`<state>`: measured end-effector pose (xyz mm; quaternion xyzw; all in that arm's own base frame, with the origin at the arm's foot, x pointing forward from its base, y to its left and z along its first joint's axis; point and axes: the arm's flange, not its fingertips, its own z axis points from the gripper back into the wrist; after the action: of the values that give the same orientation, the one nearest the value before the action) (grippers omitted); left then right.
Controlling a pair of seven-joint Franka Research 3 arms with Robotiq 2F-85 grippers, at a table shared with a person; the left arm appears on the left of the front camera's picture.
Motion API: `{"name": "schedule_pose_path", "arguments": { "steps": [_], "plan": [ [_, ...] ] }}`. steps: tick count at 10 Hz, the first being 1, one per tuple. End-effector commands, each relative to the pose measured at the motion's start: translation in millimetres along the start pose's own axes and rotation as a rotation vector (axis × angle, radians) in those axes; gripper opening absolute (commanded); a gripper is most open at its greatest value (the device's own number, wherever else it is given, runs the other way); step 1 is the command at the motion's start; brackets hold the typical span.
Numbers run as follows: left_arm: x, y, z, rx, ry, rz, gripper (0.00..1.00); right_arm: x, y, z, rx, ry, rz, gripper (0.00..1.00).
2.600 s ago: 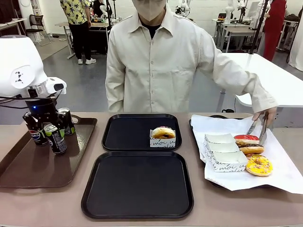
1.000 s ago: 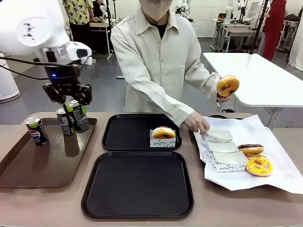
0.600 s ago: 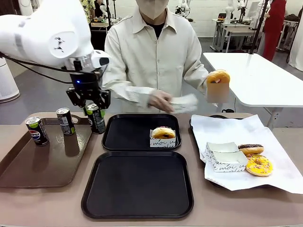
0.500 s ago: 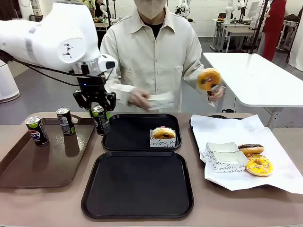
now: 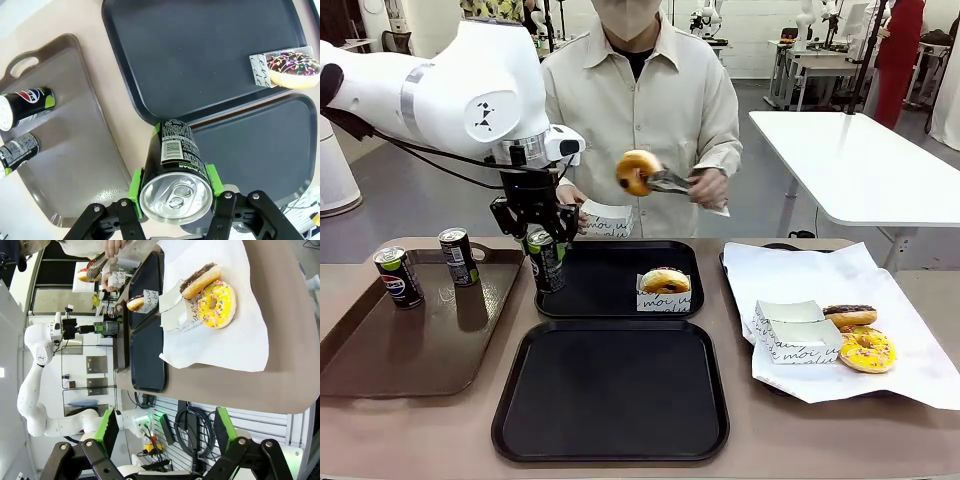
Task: Set up donuts and drinks on trays.
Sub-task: Pick up one Pepsi coke and place it on the Flat Tray.
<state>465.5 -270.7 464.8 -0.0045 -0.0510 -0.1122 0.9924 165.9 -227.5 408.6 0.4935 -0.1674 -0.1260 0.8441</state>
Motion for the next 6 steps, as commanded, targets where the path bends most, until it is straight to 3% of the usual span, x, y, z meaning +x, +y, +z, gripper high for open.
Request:
{"name": "schedule_pose_path", "arguments": {
  "steps": [1, 3, 6],
  "plan": [
    [0.9, 0.6, -0.4, -0.001, -0.004, 0.001, 0.58, 1.8, -0.2, -1.9, 0.018, -0.002, 0.019, 1.0],
    [12.5, -13.7, -2.5, -0.083, -0.071, -0.043, 0.58, 1.8, -0.2, -1.9, 0.018, -0.002, 0.019, 1.0],
    [28.6, -33.7, -21.0, -0.113, -0.073, -0.059, 0.58, 1.8, -0.2, -1.9, 0.018, -0.002, 0.019, 1.0]
  ]
}}
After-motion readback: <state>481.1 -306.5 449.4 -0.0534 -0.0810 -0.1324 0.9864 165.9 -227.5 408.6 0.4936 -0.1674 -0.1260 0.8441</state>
